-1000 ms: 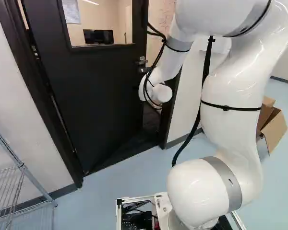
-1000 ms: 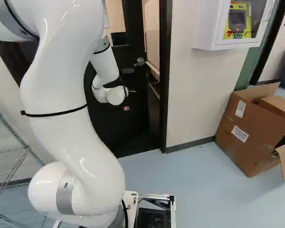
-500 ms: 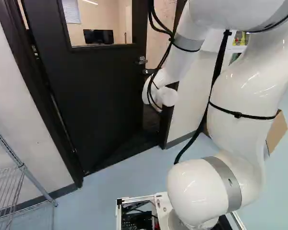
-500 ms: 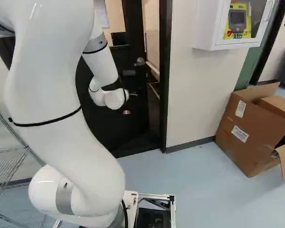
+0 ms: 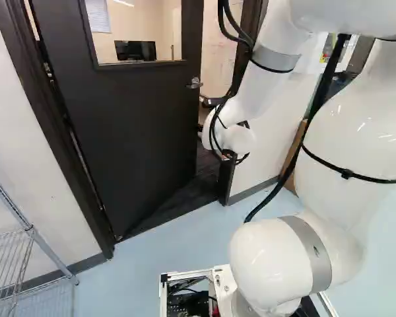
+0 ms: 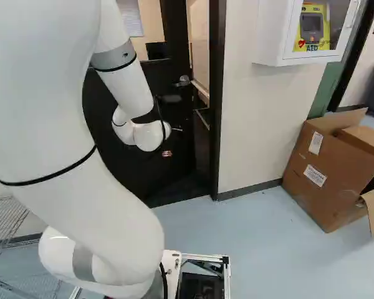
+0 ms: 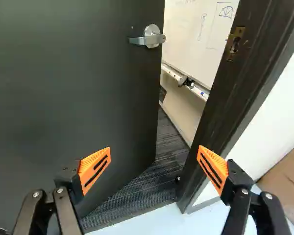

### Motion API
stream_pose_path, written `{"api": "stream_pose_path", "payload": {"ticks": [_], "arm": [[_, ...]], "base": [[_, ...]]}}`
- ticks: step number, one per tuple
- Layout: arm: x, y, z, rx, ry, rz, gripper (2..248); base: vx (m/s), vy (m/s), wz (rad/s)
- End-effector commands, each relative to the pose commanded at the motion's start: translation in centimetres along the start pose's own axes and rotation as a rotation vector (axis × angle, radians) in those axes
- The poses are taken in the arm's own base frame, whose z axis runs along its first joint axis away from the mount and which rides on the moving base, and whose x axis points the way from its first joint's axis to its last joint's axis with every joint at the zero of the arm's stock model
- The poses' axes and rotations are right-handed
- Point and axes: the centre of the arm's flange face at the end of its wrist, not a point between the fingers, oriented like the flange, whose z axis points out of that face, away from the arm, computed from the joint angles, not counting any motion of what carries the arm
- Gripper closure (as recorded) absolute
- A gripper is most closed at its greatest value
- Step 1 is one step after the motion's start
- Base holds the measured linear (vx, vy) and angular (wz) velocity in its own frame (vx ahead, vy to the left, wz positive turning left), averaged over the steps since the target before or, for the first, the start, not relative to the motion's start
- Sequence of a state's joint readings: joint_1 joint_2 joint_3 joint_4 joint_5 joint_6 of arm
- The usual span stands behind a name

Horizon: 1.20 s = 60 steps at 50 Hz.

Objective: Open the door and move inside

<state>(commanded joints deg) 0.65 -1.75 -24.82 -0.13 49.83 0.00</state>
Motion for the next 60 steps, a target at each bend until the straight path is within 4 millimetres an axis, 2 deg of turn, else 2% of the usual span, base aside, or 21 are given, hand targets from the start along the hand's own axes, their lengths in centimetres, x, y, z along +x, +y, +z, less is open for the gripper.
{"api": "stream_pose_path", "payload": {"ticks": [46, 60], "arm": [[-3.2, 2.4, -8.8, -0.087, 0.01, 0.034, 3], [-3.6, 2.5, -9.6, -0.091, 0.014, 0.036, 3]], "base": [[0.0, 0.0, 0.0], [0.0, 0.0, 0.0]]}}
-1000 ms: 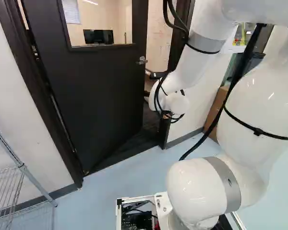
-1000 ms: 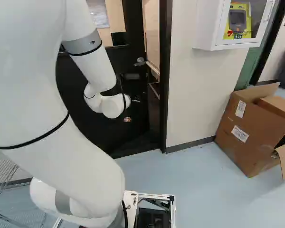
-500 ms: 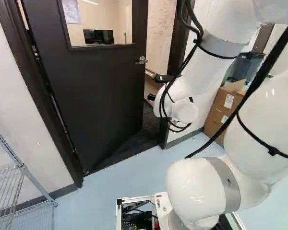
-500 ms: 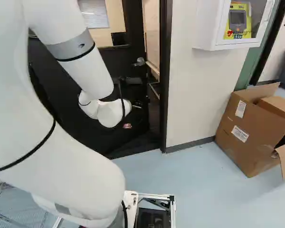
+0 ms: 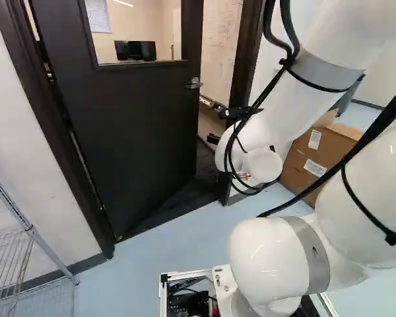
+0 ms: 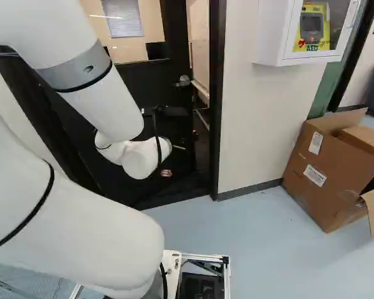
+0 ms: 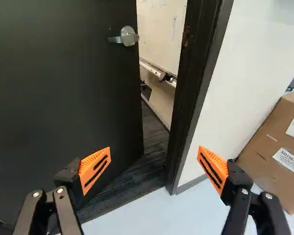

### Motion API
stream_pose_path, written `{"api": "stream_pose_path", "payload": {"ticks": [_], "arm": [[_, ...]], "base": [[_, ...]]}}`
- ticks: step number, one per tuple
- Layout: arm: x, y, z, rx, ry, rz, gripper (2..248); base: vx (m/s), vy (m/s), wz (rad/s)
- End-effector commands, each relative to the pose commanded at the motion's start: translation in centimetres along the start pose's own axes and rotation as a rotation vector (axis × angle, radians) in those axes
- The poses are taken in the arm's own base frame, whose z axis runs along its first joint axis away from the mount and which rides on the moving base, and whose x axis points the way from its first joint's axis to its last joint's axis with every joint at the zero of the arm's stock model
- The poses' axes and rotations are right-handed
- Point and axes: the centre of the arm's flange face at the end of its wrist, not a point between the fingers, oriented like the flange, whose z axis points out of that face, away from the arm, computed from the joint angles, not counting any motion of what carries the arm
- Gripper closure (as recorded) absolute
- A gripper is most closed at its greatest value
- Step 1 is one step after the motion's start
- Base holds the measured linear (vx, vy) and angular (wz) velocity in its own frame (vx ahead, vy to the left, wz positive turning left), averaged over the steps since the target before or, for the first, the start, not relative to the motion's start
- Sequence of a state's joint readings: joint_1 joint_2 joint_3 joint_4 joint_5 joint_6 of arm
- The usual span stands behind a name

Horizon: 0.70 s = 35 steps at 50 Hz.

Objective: Open the door and move inside

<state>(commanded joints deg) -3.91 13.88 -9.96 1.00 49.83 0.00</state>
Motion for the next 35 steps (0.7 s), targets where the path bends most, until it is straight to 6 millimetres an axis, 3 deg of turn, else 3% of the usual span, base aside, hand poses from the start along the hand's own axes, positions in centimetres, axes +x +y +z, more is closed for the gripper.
{"api": "stream_pose_path", "payload": {"ticks": [35], "arm": [[0.0, 0.0, 0.0, 0.0, 0.0, 0.0, 3]], "base": [[0.007, 0.003, 0.0]]}}
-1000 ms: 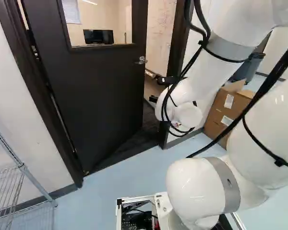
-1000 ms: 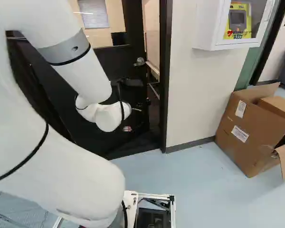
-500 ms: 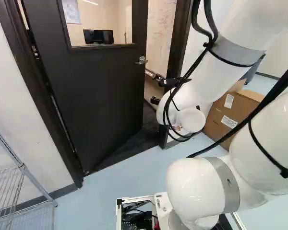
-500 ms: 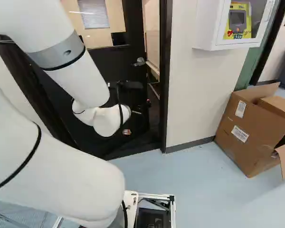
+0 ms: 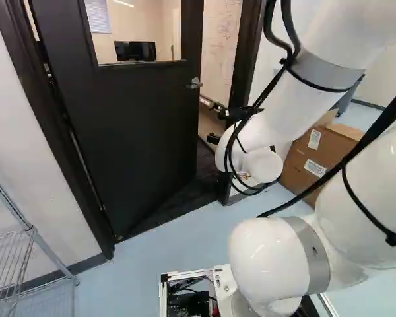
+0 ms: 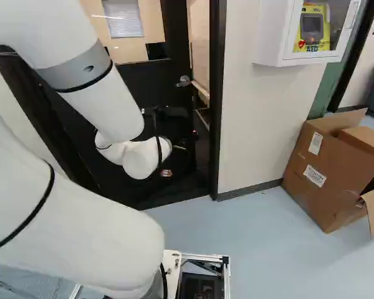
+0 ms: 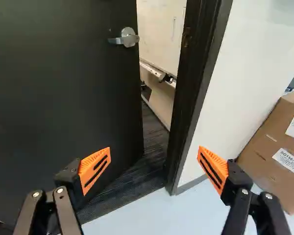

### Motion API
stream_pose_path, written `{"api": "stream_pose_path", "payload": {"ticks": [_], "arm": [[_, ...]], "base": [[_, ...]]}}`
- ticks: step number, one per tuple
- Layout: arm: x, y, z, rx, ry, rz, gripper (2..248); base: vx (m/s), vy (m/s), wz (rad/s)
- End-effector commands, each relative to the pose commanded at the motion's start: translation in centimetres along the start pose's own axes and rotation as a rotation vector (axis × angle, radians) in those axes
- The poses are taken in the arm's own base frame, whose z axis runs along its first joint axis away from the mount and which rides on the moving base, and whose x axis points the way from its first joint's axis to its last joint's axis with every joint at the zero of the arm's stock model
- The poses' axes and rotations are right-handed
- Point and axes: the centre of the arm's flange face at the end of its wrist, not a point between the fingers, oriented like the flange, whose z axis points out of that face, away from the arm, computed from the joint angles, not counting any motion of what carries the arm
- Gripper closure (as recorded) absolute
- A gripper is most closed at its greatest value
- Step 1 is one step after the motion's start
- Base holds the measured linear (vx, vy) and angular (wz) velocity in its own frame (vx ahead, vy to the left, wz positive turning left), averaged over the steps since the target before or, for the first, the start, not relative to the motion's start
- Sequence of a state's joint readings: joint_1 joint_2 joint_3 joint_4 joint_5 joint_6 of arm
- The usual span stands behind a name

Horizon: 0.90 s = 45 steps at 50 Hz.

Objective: Open the door and move inside

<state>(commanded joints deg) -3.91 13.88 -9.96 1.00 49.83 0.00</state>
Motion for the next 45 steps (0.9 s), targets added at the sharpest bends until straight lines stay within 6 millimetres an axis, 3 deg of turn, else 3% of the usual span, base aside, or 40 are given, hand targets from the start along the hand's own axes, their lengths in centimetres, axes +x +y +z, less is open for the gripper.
{"api": "stream_pose_path", "payload": {"ticks": [45], "arm": [[0.0, 0.0, 0.0, 0.0, 0.0, 0.0, 3]], "base": [[0.107, 0.059, -0.018]]}}
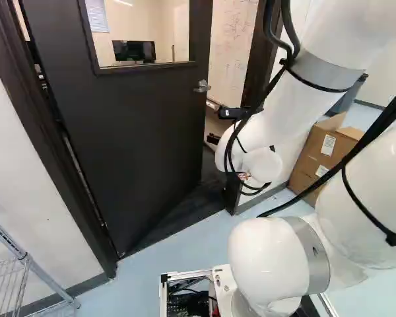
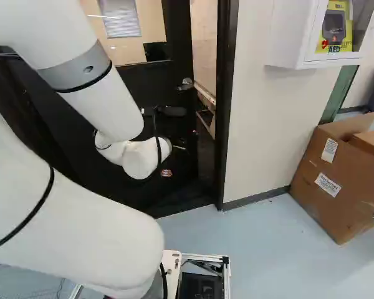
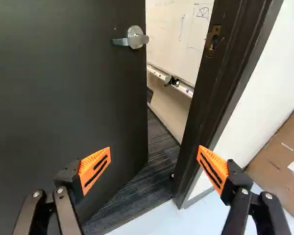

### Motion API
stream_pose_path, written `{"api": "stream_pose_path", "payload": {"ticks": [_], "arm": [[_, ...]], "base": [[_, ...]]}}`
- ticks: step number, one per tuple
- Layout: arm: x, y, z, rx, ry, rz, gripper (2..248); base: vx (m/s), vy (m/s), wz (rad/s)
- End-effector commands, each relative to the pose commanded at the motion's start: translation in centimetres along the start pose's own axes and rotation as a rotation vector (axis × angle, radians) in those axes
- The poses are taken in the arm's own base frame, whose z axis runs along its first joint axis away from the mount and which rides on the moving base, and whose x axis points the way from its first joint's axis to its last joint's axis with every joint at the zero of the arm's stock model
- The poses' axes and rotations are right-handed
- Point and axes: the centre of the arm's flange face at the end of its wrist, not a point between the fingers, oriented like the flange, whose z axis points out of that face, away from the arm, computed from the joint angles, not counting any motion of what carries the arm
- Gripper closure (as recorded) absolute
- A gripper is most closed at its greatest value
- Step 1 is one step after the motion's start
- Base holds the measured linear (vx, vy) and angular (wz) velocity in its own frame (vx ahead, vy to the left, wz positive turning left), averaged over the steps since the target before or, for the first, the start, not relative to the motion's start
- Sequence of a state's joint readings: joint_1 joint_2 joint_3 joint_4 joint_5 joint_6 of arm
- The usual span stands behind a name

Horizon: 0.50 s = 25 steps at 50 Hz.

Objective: Open the door and move inside

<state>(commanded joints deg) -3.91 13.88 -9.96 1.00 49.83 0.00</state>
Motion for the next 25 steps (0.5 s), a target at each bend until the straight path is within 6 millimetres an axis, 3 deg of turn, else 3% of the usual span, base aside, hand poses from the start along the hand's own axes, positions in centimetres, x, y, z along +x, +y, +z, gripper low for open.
{"api": "stream_pose_path", "payload": {"ticks": [25], "arm": [[0.0, 0.0, 0.0, 0.0, 0.0, 0.0, 3]], "base": [[0.091, 0.063, -0.014]]}}
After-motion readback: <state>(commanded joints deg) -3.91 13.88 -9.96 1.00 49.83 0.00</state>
